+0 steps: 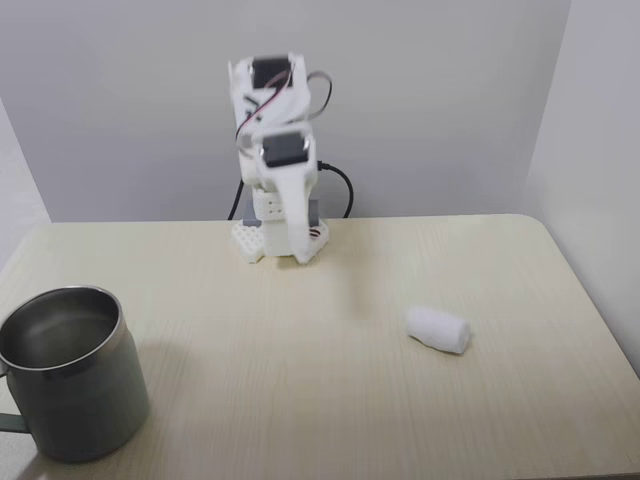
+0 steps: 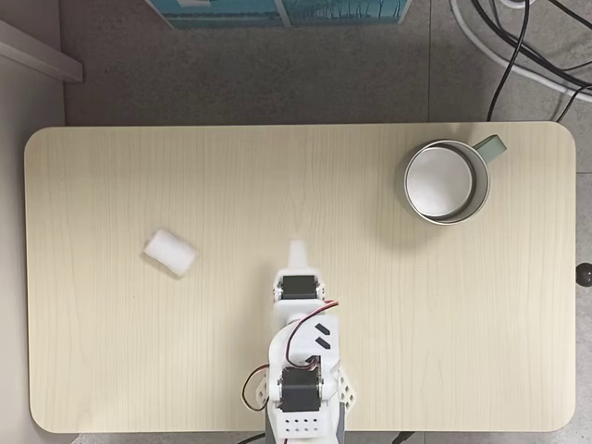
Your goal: Grasp a dressing and put it in the cup.
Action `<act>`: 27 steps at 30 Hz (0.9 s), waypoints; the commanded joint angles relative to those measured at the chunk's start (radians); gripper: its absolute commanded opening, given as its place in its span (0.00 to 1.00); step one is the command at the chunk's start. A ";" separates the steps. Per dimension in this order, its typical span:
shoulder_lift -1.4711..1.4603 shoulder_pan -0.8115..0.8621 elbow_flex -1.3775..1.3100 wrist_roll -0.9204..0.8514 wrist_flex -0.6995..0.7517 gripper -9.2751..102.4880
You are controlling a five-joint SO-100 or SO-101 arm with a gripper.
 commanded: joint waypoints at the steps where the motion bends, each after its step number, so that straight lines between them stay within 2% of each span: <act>1: 0.233 -0.087 0.258 0.084 0.074 0.25; 4: 0.399 -0.166 0.437 0.213 0.161 0.33; 8: 0.486 -0.350 0.526 0.354 0.199 0.40; 11: 0.546 -0.469 0.552 0.414 0.190 0.42; 17: 0.828 -0.540 0.638 0.465 0.206 0.42; 24: 0.882 -0.729 0.595 0.598 0.081 0.54; 27: 0.917 -0.741 0.569 0.646 0.009 0.55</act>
